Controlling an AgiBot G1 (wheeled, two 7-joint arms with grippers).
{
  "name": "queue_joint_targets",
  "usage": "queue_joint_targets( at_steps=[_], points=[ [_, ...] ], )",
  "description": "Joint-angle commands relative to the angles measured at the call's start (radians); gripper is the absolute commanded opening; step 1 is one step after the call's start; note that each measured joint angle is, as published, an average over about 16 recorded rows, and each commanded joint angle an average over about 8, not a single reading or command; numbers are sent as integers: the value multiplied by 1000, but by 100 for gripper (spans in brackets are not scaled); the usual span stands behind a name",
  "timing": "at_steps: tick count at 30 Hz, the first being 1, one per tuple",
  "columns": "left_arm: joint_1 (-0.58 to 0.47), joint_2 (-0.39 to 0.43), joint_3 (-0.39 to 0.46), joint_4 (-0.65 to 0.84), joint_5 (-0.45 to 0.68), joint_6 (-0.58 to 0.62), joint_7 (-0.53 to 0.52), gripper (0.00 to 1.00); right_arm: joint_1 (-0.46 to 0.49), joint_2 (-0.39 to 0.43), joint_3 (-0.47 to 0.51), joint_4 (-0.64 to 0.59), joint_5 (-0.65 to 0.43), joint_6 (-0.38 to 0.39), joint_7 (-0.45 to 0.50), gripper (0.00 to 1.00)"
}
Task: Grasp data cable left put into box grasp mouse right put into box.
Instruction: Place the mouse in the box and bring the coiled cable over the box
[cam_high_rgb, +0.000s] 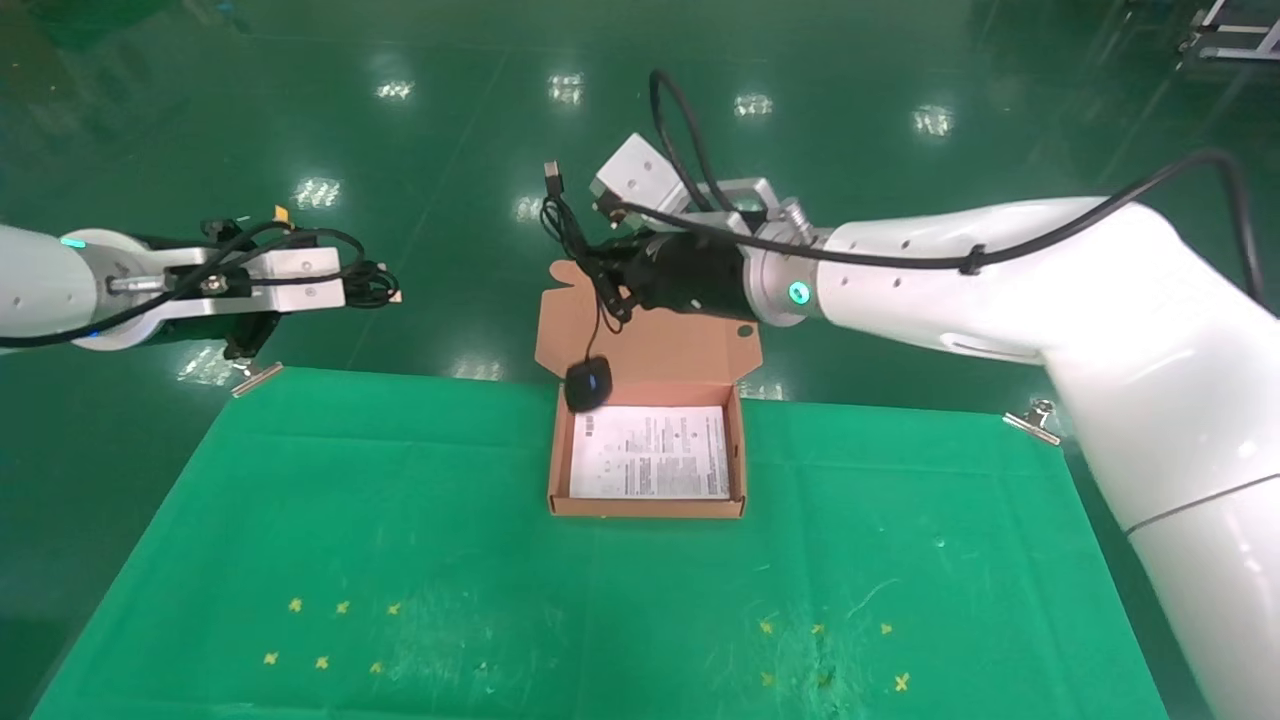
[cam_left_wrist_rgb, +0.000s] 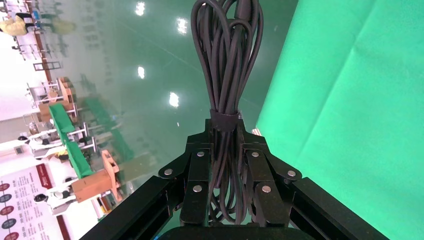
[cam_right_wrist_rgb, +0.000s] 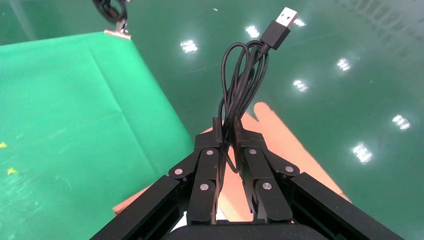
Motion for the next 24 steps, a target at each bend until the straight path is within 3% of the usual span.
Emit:
queue_joint_targets(
  at_steps=[1,16,24],
  points=[
    [2,-1,0,-7,4,5,-6,0,-4,-3,-21,-5,16,12,-2,0],
    [3,-2,0,-12,6,7,-10,0,-48,12,-149,-126,103,58,-3,0],
    [3,-2,0,-12,6,7,-10,0,-69,0,-231,-201,48,119,-110,0]
  ],
)
